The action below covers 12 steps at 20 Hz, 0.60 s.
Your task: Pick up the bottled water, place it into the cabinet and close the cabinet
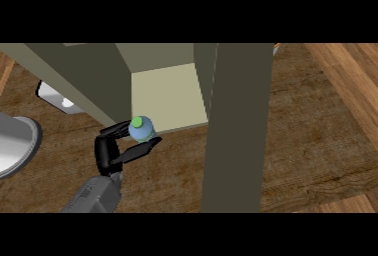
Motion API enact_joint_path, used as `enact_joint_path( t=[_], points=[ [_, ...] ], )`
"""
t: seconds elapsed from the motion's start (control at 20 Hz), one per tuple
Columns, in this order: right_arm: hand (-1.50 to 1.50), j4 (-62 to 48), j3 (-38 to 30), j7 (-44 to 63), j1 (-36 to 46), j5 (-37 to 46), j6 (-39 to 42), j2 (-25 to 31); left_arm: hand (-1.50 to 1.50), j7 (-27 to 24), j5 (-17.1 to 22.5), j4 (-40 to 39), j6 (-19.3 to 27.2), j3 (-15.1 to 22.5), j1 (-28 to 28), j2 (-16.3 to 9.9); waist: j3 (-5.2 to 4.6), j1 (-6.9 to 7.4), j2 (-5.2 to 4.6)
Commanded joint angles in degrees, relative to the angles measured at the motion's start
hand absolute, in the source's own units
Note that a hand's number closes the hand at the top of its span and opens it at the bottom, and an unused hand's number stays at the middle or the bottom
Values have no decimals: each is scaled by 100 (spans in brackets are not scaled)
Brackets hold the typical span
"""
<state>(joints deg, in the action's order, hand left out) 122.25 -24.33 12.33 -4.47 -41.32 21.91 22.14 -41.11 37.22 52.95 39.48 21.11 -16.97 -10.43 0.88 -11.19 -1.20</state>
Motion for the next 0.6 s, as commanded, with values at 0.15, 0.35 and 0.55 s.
enact_joint_path(
  t=[0.15, 0.35, 0.55],
  points=[
    [-150, -10, 53, 10, 135, -29, 136, 130, -150, 538, -265, -279, -232, 327, -1631, -47, -100, -335, -118],
    [-150, -104, -65, -21, 67, -28, 88, 87, 150, 517, -267, -239, -286, 446, -1854, 162, -99, -175, -56],
    [-150, -56, -87, 46, 85, -45, 89, 170, 150, 588, -139, -137, -369, 456, -1955, 203, -106, -54, -15]
  ],
)
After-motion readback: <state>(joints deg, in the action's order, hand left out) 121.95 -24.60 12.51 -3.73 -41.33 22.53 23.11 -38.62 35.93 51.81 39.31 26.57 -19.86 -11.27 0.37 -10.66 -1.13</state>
